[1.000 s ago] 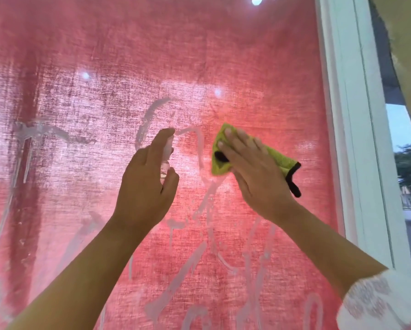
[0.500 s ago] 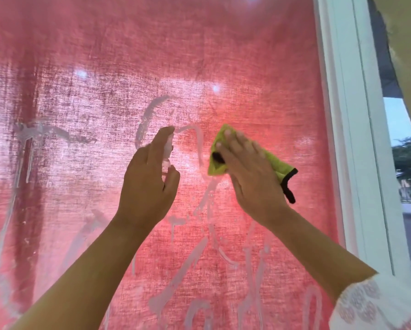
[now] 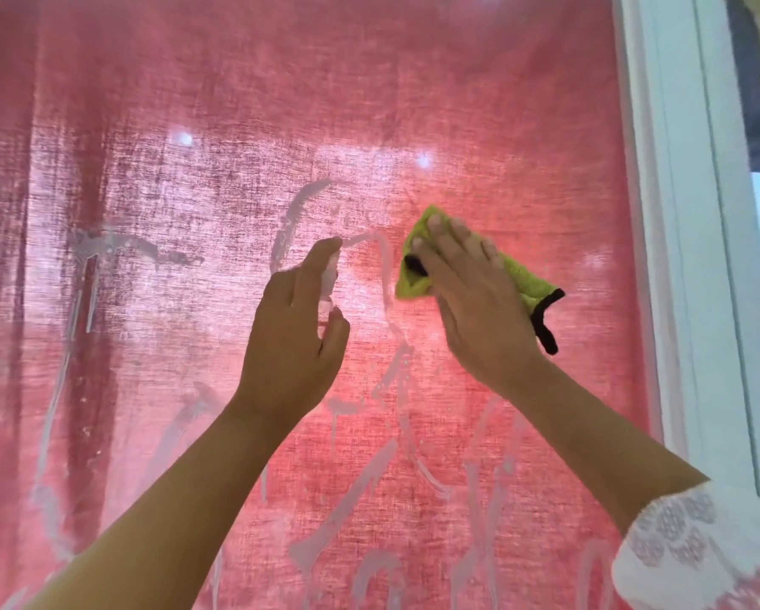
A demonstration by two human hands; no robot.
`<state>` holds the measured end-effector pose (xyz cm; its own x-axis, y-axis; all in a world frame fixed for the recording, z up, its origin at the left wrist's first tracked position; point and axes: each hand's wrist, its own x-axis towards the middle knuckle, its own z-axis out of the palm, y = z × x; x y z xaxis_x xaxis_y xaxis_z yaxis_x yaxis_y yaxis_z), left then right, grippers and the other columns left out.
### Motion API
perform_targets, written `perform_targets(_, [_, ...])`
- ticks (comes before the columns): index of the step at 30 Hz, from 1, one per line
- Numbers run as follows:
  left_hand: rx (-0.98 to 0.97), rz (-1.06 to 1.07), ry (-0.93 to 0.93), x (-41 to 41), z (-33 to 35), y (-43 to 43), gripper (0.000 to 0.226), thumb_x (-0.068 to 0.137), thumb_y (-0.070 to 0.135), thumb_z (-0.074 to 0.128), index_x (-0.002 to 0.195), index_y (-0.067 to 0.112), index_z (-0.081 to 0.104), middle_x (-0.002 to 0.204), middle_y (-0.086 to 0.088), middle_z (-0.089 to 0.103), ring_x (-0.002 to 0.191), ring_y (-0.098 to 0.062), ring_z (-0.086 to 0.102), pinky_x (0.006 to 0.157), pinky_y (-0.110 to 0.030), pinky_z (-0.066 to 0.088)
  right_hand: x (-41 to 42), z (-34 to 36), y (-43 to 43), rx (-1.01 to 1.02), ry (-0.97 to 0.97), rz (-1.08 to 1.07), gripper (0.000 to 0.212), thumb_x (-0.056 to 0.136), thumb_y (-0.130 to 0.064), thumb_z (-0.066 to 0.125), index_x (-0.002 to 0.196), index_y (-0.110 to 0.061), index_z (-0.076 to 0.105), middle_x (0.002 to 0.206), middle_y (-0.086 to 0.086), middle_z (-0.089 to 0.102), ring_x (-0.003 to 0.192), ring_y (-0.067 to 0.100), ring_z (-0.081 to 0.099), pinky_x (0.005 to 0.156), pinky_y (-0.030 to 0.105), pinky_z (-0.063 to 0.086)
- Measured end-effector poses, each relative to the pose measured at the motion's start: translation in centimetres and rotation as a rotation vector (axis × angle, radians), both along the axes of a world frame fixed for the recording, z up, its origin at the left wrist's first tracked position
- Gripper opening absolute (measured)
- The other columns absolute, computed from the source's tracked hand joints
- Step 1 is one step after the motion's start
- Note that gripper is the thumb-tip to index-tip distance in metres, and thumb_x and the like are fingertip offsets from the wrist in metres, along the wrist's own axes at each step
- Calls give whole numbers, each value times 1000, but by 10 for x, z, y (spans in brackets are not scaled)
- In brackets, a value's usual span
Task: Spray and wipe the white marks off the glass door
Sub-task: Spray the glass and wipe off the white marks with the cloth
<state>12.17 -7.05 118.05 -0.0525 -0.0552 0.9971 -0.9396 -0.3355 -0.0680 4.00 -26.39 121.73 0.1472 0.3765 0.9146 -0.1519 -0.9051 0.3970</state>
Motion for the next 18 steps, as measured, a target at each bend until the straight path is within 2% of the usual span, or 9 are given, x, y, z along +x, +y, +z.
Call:
perform_targets(2, [-17, 56, -3, -3, -3, -1, 60, 87, 11, 49, 144, 20, 31, 104, -2, 61, 86, -6, 35, 72, -18, 28, -5, -16, -9, -115, 65, -4, 49, 97, -4, 45, 145, -11, 38, 156, 7, 25, 146, 25, 16, 118, 48, 17])
perform_targets(4, [-18, 93, 2, -9, -5, 0, 64, 86, 14, 49, 146, 24, 28, 100, 1, 60, 69, -7, 40, 58, -22, 32, -14, -21, -21, -157, 93, -3, 48, 97, -6, 44, 144, -11, 39, 155, 7, 27, 146, 24, 18, 117, 47, 19])
perform_targets(6, [14, 58, 8, -15, -1, 3, 74, 87, 13, 48, 151, 30, 16, 96, 2, 57, 52, -6, 44, 44, -19, 32, -19, -13, -28, -95, 77, -5, 47, 98, -8, 41, 144, -12, 38, 155, 8, 26, 145, 25, 19, 118, 47, 18])
perform_targets(9, [17, 5, 65, -19, 21, 10, 85, 88, 7, 50, 150, 37, 1, 77, 5, 47, 51, -10, 45, 45, -19, 31, -17, 14, -19, 105, -39, 27, 45, 99, -10, 35, 144, -10, 36, 155, 10, 24, 145, 29, 18, 117, 48, 14])
perform_targets(12, [6, 39, 101, -19, 51, 16, 84, 87, 5, 54, 153, 27, 8, 67, 0, 50, 55, -11, 48, 46, -22, 31, -4, 25, 2, 214, -123, 50, 47, 97, -4, 43, 143, -6, 37, 155, 13, 24, 144, 33, 18, 116, 48, 10])
perform_targets(14, [15, 62, 133, -20, 65, 19, 75, 86, 4, 54, 150, 23, 22, 64, -5, 54, 54, -15, 51, 46, -29, 38, 0, 14, 3, 147, -76, 51, 48, 97, -4, 42, 144, -7, 36, 156, 12, 22, 145, 30, 15, 118, 46, 8])
perform_targets(16, [35, 73, 131, -19, 71, 21, 61, 84, 2, 53, 139, 20, 35, 63, -10, 55, 52, -21, 51, 48, -36, 42, -4, -1, -8, 24, 7, 30, 49, 98, -6, 40, 146, -10, 33, 157, 7, 18, 147, 26, 12, 120, 45, 8])
perform_targets(18, [50, 91, 127, -17, 70, 20, 50, 84, 3, 53, 129, 18, 38, 68, -12, 54, 55, -23, 50, 48, -34, 39, -12, -7, -21, -38, 46, 4, 49, 98, -10, 36, 147, -12, 32, 158, 4, 17, 147, 24, 12, 120, 41, 7])
